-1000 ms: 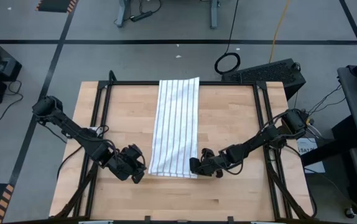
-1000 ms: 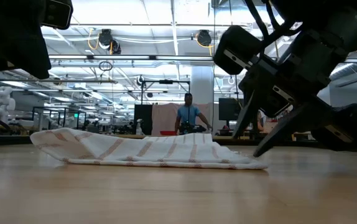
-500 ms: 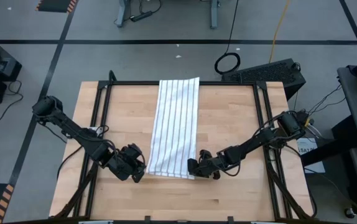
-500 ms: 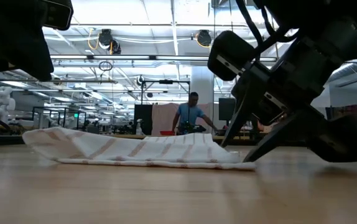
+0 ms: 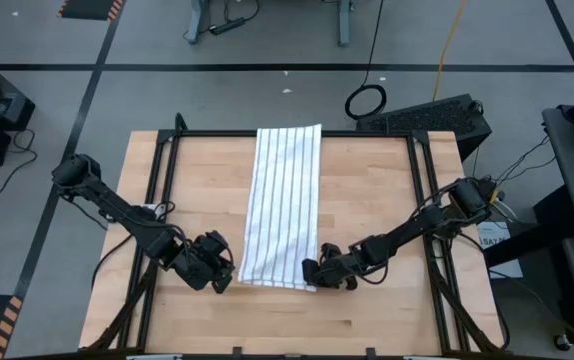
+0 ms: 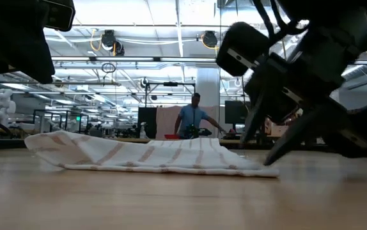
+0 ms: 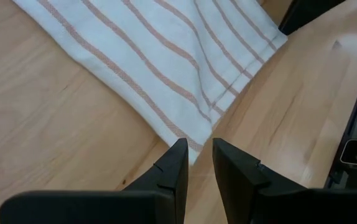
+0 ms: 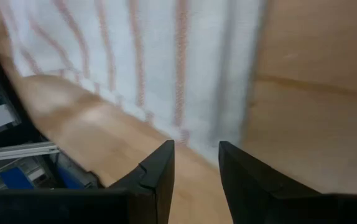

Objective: Roll towel into tight, uniform cylinder
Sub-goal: Fold the white brown kitchen towel

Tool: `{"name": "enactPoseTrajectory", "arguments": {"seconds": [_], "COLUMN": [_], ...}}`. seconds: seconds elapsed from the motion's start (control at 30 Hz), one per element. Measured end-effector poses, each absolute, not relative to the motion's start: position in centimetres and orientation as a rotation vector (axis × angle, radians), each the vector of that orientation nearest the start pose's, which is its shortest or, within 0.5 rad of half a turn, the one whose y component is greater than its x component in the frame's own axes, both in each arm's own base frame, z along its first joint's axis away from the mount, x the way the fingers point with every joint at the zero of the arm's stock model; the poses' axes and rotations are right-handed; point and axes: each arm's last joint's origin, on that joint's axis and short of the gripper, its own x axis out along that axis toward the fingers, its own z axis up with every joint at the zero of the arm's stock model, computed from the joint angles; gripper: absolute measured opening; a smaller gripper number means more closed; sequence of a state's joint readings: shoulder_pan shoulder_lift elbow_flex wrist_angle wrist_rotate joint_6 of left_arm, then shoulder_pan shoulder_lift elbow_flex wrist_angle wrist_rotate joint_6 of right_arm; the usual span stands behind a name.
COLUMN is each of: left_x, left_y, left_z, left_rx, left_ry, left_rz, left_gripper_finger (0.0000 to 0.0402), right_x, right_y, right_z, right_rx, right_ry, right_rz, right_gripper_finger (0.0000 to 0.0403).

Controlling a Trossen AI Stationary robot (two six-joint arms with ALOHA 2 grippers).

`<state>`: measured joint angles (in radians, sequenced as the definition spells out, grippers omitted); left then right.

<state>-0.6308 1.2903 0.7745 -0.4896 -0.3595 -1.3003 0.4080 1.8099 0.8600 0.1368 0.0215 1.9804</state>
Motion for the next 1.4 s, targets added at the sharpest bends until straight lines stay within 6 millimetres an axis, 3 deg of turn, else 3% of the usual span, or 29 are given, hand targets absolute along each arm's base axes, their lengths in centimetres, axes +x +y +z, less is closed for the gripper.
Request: {"name": "enactPoseTrajectory", "arguments": {"seconds": [0.17,0.37,0.8,1.4], "left_x": [20.0,19.9,19.9,21.7], "left_y": [-13.3,-13.2,-13.1,-14.6], "left_z": [20.8,20.7,20.7,17.4], "left_rx": [-0.718,-0.703,-0.687,-0.681], "left_ry": [0.874,0.876,0.854,0.929], "left_rz": [0.349,0.363,0.382,0.392], "left_gripper_finger": [0.008,0.008,0.008,0.008], "right_x": [32.0,31.5,31.9,32.1], "right_y": [13.7,13.6,13.5,13.3], "right_z": [13.4,13.0,13.4,13.7], "right_rx": [1.672,1.612,1.631,1.615], "right_ry": [0.83,0.922,0.853,0.855], "right_rz": [-0.513,-0.623,-0.648,-0.675], "right_gripper_finger": [0.0116,0.0116,0.0116,0.0116]}}
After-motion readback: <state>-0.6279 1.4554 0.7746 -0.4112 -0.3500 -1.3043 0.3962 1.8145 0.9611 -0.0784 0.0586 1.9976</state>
